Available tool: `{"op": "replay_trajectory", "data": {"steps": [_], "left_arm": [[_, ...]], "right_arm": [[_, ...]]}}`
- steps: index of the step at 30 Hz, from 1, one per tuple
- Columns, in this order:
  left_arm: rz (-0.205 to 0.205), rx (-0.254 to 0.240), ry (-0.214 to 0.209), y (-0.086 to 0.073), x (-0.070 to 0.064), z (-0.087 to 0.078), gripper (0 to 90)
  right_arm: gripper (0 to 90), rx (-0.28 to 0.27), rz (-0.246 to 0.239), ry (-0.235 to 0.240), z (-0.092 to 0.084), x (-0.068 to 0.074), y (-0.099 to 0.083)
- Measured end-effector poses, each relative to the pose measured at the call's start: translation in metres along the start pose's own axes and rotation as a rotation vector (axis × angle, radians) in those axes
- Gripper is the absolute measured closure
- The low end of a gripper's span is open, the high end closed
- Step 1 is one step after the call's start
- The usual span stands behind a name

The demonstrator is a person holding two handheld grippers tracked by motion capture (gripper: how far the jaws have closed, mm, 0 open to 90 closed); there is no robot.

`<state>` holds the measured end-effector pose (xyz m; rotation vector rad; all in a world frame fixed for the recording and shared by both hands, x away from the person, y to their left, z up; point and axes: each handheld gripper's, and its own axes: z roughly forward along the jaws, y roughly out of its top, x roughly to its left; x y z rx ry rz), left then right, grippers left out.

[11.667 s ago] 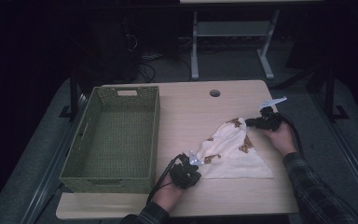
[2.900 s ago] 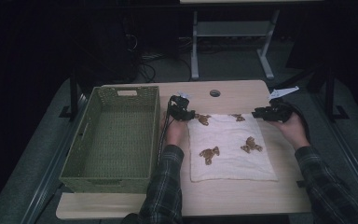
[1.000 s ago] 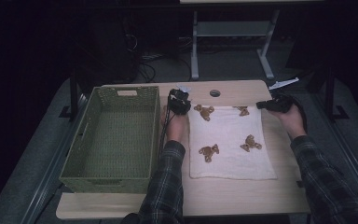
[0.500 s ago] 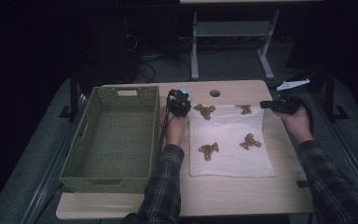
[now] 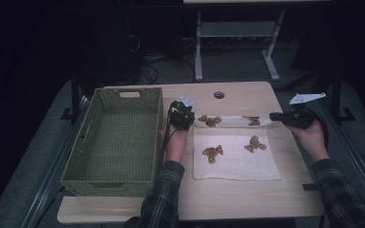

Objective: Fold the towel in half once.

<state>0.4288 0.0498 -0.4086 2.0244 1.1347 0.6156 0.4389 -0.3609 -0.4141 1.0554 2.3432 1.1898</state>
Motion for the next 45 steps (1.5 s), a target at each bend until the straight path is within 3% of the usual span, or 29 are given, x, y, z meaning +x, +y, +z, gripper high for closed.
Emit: {"op": "replay_trajectory", "data": {"steps": [20,22,27,32,45], "left_arm": [[0.093,0.046,-0.001,-0.037,-0.027,-0.041,87.5],[0.075,0.042,-0.01,-0.041,-0.029,-0.044,87.5],[0.08,0.048,-0.026,-0.048,-0.035,-0.05,87.5],[0.059,0.032,-0.028,-0.053,-0.04,-0.056,87.5],[0.07,0.052,-0.047,-0.067,-0.055,-0.07,87.5]], "right_arm": [[87.7,-0.022,-0.046,0.005,-0.03,0.046,-0.034],[87.7,-0.011,-0.052,0.006,-0.03,0.05,-0.036],[87.7,-0.005,-0.046,0.008,-0.035,0.056,-0.044],[87.6,-0.001,-0.056,0.01,-0.041,0.063,-0.05],[87.6,0.015,-0.066,0.019,-0.055,0.079,-0.067]]}}
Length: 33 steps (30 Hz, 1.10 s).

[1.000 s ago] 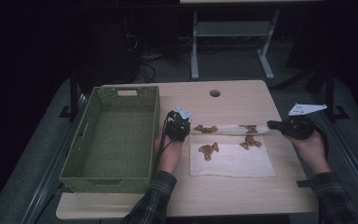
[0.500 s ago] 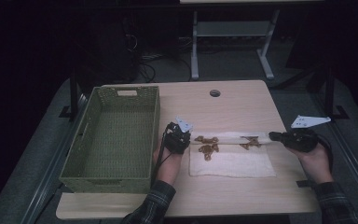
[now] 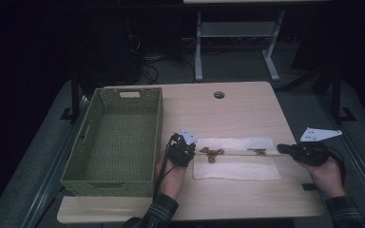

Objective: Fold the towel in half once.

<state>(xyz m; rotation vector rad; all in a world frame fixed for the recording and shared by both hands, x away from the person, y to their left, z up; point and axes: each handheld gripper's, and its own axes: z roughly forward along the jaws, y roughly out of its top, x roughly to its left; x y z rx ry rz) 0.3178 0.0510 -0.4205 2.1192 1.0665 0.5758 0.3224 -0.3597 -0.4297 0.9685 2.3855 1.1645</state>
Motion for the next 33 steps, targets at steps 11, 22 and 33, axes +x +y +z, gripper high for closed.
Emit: {"op": "replay_trajectory", "data": {"steps": [11,22,33], "left_arm": [[0.037,0.033,-0.014,-0.01,-0.006,-0.007,87.5],[0.059,0.054,-0.047,-0.019,-0.012,-0.009,87.5],[0.066,0.08,-0.062,-0.022,-0.017,-0.009,87.4]], "right_arm": [[87.6,0.016,-0.008,0.02,-0.005,0.013,-0.011],[87.5,0.02,0.015,0.044,-0.012,0.02,-0.022],[87.5,0.037,0.021,0.062,-0.014,0.028,-0.031]]}}
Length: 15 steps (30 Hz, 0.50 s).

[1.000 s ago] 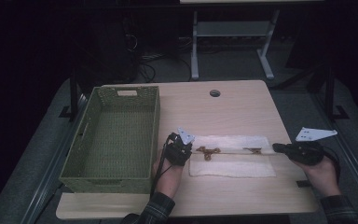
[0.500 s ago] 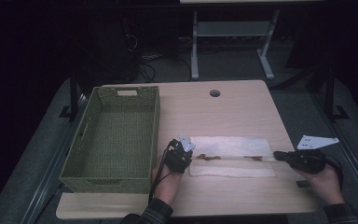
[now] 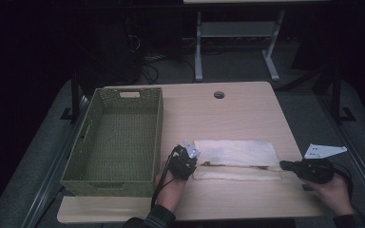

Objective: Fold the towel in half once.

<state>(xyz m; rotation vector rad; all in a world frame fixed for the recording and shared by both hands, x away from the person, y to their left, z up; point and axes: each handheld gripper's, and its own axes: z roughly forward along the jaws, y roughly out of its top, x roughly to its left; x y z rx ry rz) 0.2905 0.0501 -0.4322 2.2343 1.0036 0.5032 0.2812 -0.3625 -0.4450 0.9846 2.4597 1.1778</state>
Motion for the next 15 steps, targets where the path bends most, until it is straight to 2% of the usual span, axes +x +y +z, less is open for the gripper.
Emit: {"op": "replay_trajectory", "data": {"steps": [7,15], "left_arm": [[0.01,0.036,-0.022,-0.0042,-0.0043,0.0023,87.3],[0.008,0.056,-0.052,-0.0093,-0.0067,-0.0015,86.9]], "right_arm": [[87.0,0.044,0.002,-0.001,0.0054,-0.0005,-0.0033],[86.9,0.06,0.0,0.014,0.0054,0.0009,-0.0034]]}}
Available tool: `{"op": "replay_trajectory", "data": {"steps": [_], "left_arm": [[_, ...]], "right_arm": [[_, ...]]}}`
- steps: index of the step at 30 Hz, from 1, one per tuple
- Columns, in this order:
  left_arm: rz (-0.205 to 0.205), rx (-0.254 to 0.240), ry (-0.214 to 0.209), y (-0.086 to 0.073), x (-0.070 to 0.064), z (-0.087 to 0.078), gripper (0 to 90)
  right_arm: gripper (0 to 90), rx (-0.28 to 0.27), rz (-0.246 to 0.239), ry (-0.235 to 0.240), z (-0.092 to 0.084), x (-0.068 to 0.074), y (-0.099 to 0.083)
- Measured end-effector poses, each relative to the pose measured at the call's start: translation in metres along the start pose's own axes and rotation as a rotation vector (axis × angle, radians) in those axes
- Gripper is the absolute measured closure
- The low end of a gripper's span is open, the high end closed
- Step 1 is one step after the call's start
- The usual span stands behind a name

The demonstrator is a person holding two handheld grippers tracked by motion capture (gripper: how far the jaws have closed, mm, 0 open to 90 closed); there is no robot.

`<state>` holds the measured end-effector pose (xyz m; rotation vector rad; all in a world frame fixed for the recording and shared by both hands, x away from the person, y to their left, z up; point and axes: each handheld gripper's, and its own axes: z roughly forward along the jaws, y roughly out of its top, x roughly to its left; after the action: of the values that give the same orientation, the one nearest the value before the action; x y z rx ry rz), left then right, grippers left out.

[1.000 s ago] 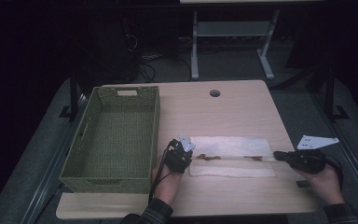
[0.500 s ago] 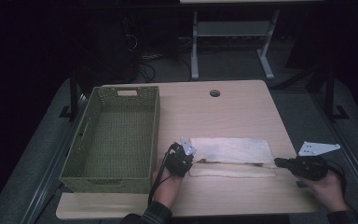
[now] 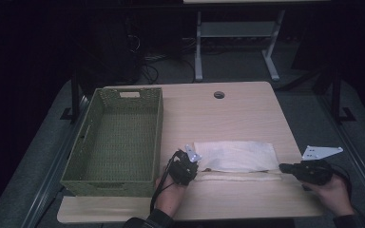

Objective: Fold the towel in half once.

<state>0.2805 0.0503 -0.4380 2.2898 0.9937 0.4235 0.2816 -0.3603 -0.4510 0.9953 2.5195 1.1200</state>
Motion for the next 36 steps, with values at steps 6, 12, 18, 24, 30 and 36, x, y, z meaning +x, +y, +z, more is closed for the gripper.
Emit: {"op": "replay_trajectory", "data": {"steps": [6,12,18,24,30,36], "left_arm": [[-0.004,0.026,-0.013,-0.005,-0.001,0.002,86.0],[-0.007,0.0,-0.02,-0.003,-0.002,0.0,65.3],[-0.009,-0.03,-0.052,0.001,0.001,0.0,54.4],[0.004,-0.06,-0.058,0.009,0.003,0.0,48.5],[0.011,-0.082,-0.052,0.018,0.008,0.002,45.6],[0.014,-0.103,-0.037,0.03,0.014,0.004,44.9]], "right_arm": [[86.8,0.031,-0.013,0.01,0.003,0.004,-0.005],[73.7,0.018,0.015,0.012,0.001,0.003,-0.006],[69.1,-0.005,0.025,-0.002,-0.001,0.002,-0.002],[68.5,-0.018,0.015,-0.012,0.001,0.0,0.005],[68.2,-0.032,0.007,-0.021,0.005,-0.005,0.014],[67.5,-0.051,0.01,-0.029,0.006,-0.012,0.022]]}}
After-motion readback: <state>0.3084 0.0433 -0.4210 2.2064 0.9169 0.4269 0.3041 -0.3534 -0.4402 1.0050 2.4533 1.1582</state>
